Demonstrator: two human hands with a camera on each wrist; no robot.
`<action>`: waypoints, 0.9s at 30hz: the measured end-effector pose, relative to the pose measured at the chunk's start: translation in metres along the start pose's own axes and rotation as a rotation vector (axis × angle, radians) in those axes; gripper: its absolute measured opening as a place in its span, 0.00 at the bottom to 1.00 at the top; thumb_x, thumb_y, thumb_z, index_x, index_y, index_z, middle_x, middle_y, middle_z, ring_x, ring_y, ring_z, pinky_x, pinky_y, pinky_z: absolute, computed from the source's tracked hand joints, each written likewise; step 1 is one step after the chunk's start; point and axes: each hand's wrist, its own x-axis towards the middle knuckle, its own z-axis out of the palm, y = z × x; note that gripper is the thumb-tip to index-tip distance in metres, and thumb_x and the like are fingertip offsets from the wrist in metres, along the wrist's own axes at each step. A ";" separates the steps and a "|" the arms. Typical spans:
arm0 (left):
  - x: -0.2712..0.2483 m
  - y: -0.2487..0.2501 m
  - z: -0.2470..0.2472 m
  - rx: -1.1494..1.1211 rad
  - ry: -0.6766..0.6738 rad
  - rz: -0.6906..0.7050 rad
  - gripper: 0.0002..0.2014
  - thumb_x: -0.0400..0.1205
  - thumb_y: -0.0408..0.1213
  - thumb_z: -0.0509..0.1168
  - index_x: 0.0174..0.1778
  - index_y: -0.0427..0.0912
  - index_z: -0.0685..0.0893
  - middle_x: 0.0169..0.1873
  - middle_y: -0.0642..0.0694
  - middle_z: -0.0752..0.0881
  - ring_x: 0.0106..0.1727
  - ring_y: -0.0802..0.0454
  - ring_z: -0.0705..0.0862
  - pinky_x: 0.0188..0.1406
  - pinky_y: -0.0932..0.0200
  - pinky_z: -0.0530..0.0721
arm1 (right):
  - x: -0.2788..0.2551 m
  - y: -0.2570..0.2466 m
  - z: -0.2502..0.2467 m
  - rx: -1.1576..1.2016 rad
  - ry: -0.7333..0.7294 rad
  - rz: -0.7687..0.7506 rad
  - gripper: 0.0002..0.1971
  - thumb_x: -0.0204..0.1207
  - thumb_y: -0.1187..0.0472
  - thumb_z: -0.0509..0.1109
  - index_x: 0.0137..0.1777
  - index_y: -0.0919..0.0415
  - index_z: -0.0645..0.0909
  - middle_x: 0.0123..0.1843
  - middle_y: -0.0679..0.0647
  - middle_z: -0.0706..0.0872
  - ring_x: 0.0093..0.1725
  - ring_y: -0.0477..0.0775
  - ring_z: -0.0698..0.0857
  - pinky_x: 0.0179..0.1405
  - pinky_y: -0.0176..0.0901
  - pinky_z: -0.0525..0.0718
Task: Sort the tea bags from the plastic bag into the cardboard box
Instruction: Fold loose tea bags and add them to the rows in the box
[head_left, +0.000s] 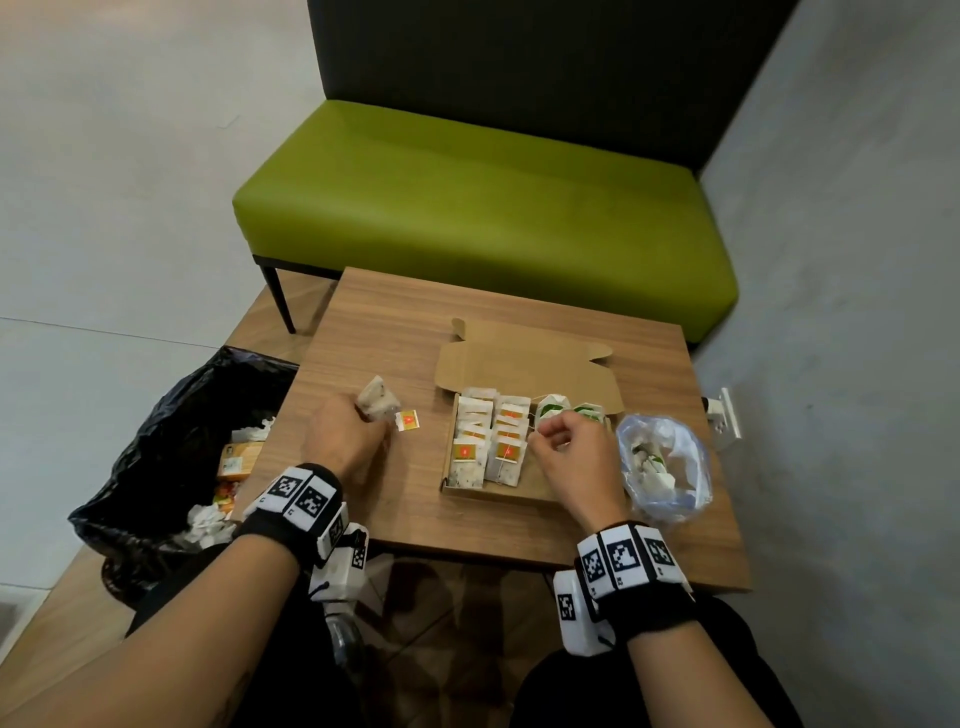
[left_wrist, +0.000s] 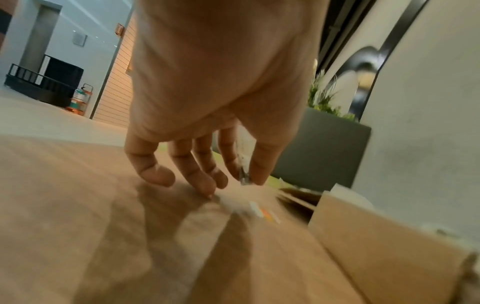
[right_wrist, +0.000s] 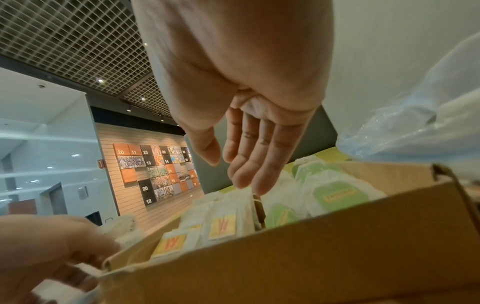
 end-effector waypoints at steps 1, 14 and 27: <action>-0.005 0.004 -0.004 -0.051 -0.004 0.026 0.11 0.78 0.45 0.72 0.52 0.43 0.88 0.41 0.45 0.90 0.45 0.46 0.87 0.44 0.51 0.84 | -0.004 -0.004 -0.003 0.024 0.012 -0.027 0.01 0.77 0.58 0.75 0.46 0.52 0.85 0.40 0.43 0.87 0.42 0.42 0.86 0.41 0.38 0.86; -0.142 0.069 -0.056 -0.646 -0.386 0.447 0.09 0.83 0.25 0.66 0.50 0.42 0.88 0.30 0.54 0.90 0.31 0.64 0.84 0.33 0.74 0.77 | -0.077 -0.034 -0.016 0.466 -0.296 -0.178 0.35 0.70 0.57 0.82 0.73 0.35 0.71 0.40 0.53 0.86 0.35 0.49 0.82 0.40 0.46 0.86; -0.181 0.054 -0.025 -0.468 -0.672 0.384 0.13 0.82 0.32 0.69 0.30 0.38 0.87 0.24 0.47 0.84 0.26 0.52 0.79 0.27 0.61 0.76 | -0.086 -0.008 -0.031 0.404 -0.139 -0.102 0.04 0.77 0.58 0.77 0.45 0.46 0.89 0.35 0.52 0.91 0.33 0.52 0.89 0.34 0.54 0.89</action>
